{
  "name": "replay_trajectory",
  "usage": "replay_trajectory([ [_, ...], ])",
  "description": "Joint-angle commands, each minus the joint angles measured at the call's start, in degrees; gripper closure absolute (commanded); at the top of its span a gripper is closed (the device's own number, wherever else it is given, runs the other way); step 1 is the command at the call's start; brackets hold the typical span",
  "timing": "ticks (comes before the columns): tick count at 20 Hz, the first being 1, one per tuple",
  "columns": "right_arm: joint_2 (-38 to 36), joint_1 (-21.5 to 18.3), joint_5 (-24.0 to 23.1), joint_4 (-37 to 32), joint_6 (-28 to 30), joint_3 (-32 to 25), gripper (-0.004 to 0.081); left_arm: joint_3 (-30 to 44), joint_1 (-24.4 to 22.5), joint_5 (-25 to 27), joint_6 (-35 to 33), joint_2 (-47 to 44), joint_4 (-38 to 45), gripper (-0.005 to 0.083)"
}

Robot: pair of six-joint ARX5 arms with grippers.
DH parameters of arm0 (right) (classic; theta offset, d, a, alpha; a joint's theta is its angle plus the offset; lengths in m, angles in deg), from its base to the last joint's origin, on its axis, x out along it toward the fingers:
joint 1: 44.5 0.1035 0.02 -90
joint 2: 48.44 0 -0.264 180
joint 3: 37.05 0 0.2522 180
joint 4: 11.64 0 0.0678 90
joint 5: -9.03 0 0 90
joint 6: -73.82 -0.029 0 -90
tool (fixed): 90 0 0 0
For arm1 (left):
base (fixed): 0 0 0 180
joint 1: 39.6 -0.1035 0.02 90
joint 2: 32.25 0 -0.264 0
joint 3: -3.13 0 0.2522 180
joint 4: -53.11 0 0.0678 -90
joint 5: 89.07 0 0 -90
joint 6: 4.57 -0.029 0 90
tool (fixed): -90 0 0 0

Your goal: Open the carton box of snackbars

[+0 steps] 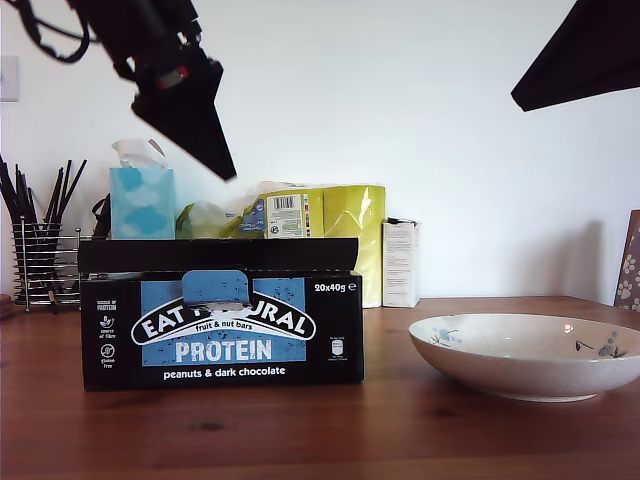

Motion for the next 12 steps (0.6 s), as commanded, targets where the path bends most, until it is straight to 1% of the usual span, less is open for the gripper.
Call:
replay_trajectory([
  [1, 0.0, 0.3, 0.4, -0.3, 0.1, 0.8, 0.0783, 3.2, -0.6, -1.3, 0.6, -0.7, 1.7, 0.0795],
  [2, 0.0, 0.3, 0.4, -0.3, 0.1, 0.8, 0.0783, 4.9, -0.6, -2.3, 0.6, -0.7, 2.7, 0.0795],
  [3, 0.0, 0.3, 0.4, -0.3, 0.1, 0.8, 0.0783, 6.6, -0.6, -2.0, 0.6, -0.7, 4.2, 0.0795],
  [5, 0.0, 0.3, 0.4, -0.3, 0.1, 0.8, 0.0783, 9.6, -0.7, 2.2, 0.0, -0.6, 9.5, 0.0795],
  [6, 0.0, 0.3, 0.4, -0.3, 0.1, 0.8, 0.0783, 10.4, -0.7, 2.8, -0.1, -0.6, 11.6, 0.0795],
  [9, 0.0, 0.3, 0.4, -0.3, 0.1, 0.8, 0.0783, 11.6, -0.9, 4.1, -0.3, 0.0, 16.4, 0.0795],
  [12, 0.0, 0.3, 0.4, -0.3, 0.1, 0.8, 0.0783, 11.8, -1.4, 4.0, -1.5, 1.7, 17.7, 0.0795],
])
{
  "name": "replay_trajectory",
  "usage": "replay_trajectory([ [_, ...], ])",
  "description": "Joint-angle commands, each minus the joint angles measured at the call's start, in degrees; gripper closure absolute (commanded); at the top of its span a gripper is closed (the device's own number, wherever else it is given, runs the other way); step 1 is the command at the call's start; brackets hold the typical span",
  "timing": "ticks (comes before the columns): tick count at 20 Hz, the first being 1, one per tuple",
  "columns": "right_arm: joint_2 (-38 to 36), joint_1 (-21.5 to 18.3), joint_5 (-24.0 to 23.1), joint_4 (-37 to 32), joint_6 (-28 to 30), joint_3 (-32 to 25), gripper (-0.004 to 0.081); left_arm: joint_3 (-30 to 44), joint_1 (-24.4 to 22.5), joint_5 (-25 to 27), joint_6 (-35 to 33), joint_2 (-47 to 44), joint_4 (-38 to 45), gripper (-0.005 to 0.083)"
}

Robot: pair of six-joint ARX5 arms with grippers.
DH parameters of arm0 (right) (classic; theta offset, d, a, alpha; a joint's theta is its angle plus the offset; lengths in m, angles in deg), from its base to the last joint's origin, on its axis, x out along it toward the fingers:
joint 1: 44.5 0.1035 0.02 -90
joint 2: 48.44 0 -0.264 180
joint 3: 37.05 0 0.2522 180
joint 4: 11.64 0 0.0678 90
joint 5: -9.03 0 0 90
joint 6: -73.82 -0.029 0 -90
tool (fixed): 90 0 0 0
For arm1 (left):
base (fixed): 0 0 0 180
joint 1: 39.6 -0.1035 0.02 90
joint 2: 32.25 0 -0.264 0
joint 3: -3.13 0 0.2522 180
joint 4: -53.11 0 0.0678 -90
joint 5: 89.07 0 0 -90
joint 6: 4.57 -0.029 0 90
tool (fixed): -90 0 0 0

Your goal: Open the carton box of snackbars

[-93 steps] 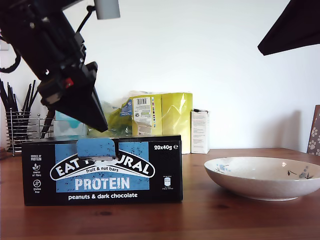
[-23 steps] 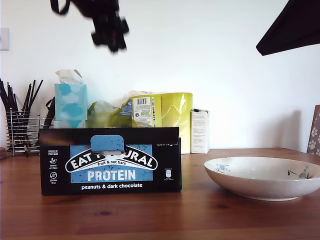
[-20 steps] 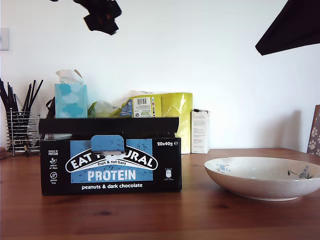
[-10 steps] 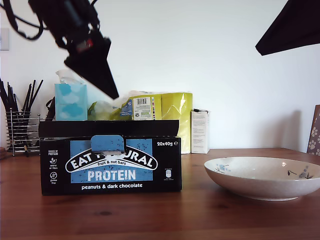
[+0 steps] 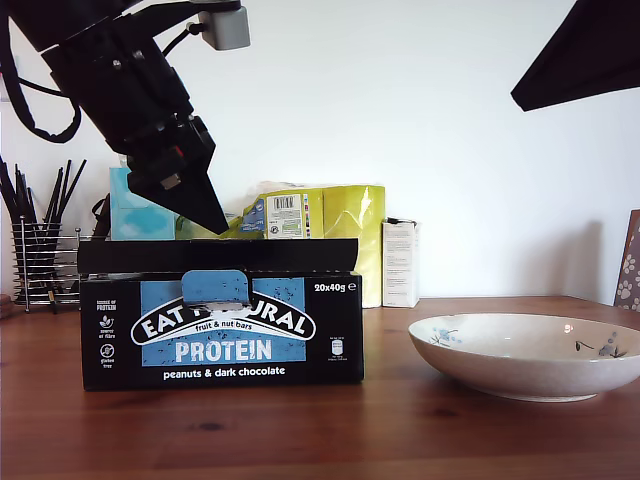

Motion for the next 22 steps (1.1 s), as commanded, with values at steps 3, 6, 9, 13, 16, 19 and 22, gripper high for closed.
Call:
replay_trajectory([
  [3, 0.0, 0.3, 0.4, -0.3, 0.1, 0.8, 0.0783, 0.9, -0.5, -0.2, -0.7, 3.0, 1.1, 0.0795],
  [6, 0.0, 0.3, 0.3, -0.1, 0.1, 0.8, 0.0783, 1.1, -0.5, -1.7, -0.7, 4.0, 1.8, 0.0795],
  [9, 0.0, 0.3, 0.3, 0.2, 0.1, 0.8, 0.0783, 1.4, -0.5, -1.8, -0.7, 5.7, 1.9, 0.0795],
  [13, 0.0, 0.3, 0.1, 0.2, 0.1, 0.8, 0.0783, 1.6, -0.5, -1.8, -0.7, 8.3, 2.6, 0.0795],
  [16, 0.0, 0.3, 0.1, 0.2, 0.1, 0.8, 0.0783, 1.6, -0.5, -0.9, -0.7, 9.6, 3.3, 0.0795],
  [19, 0.0, 0.3, 0.1, 0.5, 0.1, 0.8, 0.0783, 1.6, -0.3, 2.4, -1.2, 9.7, 6.4, 0.0795],
  [22, 0.0, 0.3, 0.1, 0.6, 0.1, 0.8, 0.0783, 1.6, -0.3, 5.0, -2.3, 9.7, 8.9, 0.0795],
])
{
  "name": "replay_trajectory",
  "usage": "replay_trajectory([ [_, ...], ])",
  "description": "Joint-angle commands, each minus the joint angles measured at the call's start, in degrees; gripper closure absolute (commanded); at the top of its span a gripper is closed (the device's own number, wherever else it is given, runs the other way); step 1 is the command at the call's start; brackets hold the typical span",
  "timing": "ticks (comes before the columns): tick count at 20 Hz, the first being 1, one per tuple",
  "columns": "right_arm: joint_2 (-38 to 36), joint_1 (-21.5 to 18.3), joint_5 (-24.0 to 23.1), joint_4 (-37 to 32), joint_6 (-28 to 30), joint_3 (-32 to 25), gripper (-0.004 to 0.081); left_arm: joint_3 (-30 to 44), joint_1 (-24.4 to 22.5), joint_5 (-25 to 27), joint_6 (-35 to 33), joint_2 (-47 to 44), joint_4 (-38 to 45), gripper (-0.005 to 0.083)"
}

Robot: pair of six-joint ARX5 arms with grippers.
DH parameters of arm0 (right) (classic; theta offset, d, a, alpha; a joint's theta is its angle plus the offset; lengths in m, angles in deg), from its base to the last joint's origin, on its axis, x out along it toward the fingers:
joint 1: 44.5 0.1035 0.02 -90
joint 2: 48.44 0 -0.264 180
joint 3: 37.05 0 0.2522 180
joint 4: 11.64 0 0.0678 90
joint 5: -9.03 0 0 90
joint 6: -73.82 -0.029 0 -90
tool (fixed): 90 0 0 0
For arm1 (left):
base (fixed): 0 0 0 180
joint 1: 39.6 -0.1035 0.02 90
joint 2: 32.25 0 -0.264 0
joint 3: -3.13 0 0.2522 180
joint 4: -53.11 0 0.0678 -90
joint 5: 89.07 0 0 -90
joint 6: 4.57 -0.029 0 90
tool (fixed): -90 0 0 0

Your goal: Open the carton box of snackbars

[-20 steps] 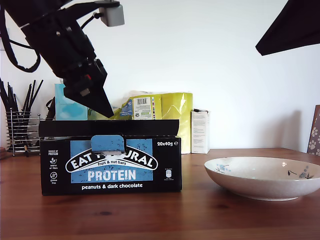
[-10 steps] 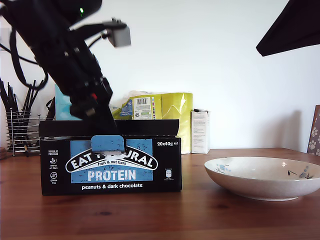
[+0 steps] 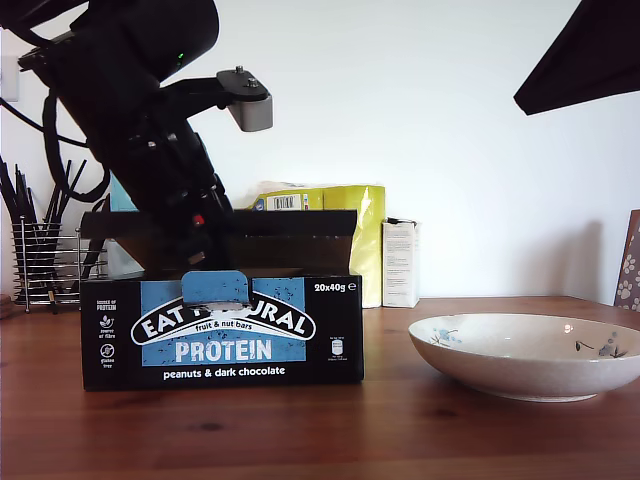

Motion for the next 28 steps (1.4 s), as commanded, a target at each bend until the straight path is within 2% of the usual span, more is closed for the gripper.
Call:
replay_trajectory([
  [1, 0.0, 0.3, 0.2, -0.1, 0.1, 0.8, 0.0783, 1.3, 0.0, 1.1, -1.0, 0.9, 1.2, 0.0795],
  [5, 0.0, 0.3, -0.1, -0.1, 0.1, 0.8, 0.0783, 1.2, 0.0, 3.3, -4.2, -1.0, 5.6, 0.0795],
  [8, 0.0, 0.3, -0.2, -0.1, 0.3, 0.8, 0.0783, 1.2, -0.1, 6.0, -6.9, -3.7, 12.8, 0.0795],
  [12, 0.0, 0.2, -0.2, -0.1, 0.2, 0.8, 0.0783, 1.2, -1.4, 6.3, -6.9, -4.8, 23.9, 0.0795],
  [17, 0.0, 0.3, -0.1, 0.3, -0.2, 0.8, 0.0783, 1.2, -6.3, -0.7, -6.7, -4.2, 32.4, 0.0795],
  [20, 0.0, 0.3, -0.2, 0.3, -0.6, 0.8, 0.0783, 1.2, -10.5, -4.3, -4.4, -3.5, 33.3, 0.0795],
  [22, 0.0, 0.3, -0.2, -0.1, -0.6, 0.9, 0.0783, 1.2, -11.2, -6.0, -2.9, -4.3, 27.9, 0.0795],
  [23, 0.0, 0.3, -0.2, -0.4, -0.6, 0.9, 0.0783, 0.9, -10.9, -8.2, -2.9, -5.9, 21.2, 0.0795],
  [26, 0.2, 0.2, -0.4, -1.9, -0.6, 0.9, 0.0783, -1.5, -8.3, -20.9, -0.4, -9.6, 0.5, 0.0795],
  [28, 0.8, 0.2, -1.0, -2.3, -0.3, 0.9, 0.0783, -1.8, -7.0, -25.4, -0.4, -10.3, -6.7, 0.0795],
])
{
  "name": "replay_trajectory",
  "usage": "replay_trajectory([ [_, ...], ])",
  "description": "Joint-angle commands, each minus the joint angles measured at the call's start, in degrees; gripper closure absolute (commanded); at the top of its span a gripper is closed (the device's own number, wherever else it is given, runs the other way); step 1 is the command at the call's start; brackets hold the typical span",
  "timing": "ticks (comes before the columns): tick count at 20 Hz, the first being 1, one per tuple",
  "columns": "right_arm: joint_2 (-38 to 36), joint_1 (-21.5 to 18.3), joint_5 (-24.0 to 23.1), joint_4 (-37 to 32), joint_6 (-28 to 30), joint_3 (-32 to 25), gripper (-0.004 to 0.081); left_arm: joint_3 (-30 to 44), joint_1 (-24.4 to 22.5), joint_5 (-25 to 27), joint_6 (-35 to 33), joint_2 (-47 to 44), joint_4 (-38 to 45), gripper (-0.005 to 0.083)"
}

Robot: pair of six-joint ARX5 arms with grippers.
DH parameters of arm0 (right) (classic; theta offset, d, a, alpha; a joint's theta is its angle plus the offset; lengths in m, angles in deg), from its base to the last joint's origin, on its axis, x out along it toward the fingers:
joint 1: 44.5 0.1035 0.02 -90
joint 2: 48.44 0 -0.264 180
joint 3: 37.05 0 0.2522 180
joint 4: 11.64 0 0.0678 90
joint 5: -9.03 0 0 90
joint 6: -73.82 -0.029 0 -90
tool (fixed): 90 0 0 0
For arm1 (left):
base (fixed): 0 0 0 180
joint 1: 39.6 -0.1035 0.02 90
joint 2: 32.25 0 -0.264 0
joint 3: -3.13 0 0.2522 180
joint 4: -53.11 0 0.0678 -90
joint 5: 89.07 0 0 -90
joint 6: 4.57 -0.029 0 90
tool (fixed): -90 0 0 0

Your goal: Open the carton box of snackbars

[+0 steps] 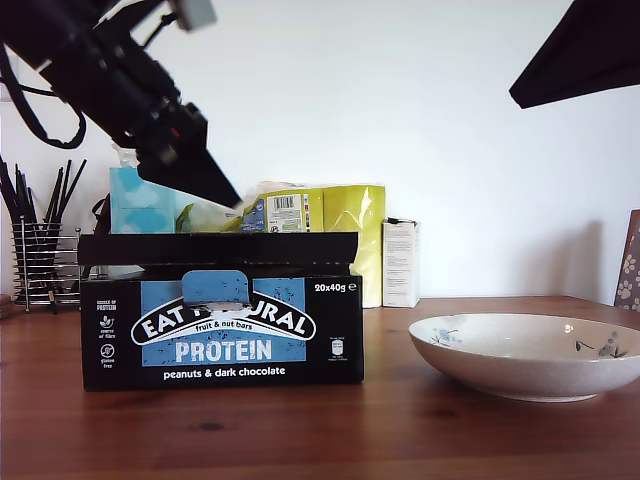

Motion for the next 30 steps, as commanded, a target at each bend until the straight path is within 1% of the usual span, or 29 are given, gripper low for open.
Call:
replay_trajectory([
  [1, 1.0, 0.2, -0.7, -0.4, 0.3, 0.9, 0.0783, -1.4, -0.3, -1.1, 0.2, -0.3, -3.7, 0.0795],
  [4, 2.0, 0.2, -0.8, -0.4, 0.4, 0.9, 0.0783, -1.4, -0.2, 0.2, 0.0, 3.3, -4.9, 0.0795],
  [6, 2.4, 0.2, -0.9, -0.7, 0.4, 0.9, 0.0783, -1.4, -0.2, 3.0, -0.8, 5.3, -2.9, 0.0795],
  [10, 2.4, 0.2, -0.9, -0.9, 0.4, 0.9, 0.0783, -1.4, -0.2, 3.4, -1.7, 7.9, -1.3, 0.0795],
  [12, 2.4, 0.2, -0.8, -0.9, 0.4, 0.9, 0.0783, -1.4, -0.2, 5.2, -1.9, 9.5, -0.3, 0.0795],
  [14, 2.4, 0.2, -0.9, -0.9, 0.4, 0.9, 0.0783, -1.4, -0.2, 9.9, -1.9, 10.8, 2.4, 0.0795],
  [15, 2.4, 0.2, -0.9, -0.9, 0.4, 0.9, 0.0783, -1.4, -0.2, 10.9, -1.9, 10.8, 3.9, 0.0795],
  [17, 2.4, 0.2, -0.9, -0.9, 0.4, 0.9, 0.0783, -1.4, -0.2, 11.4, -1.8, 10.8, 7.1, 0.0795],
  [19, 2.4, 0.2, -0.9, -0.8, 0.4, 0.9, 0.0783, -1.4, -0.2, 13.6, -2.2, 10.8, 10.3, 0.0795],
  [24, 2.4, 0.2, -0.9, -0.8, 0.4, 0.9, 0.0783, -1.4, -0.2, 14.7, -3.3, 10.8, 12.5, 0.0795],
  [28, 2.4, 0.2, -0.9, -0.8, 0.4, 0.9, 0.0783, -1.4, -0.4, 18.8, -5.7, 10.8, 17.5, 0.0795],
  [30, 2.4, 0.2, -0.9, -0.8, 0.3, 0.9, 0.0783, -1.4, -0.8, 18.8, -6.3, 10.8, 20.7, 0.0795],
])
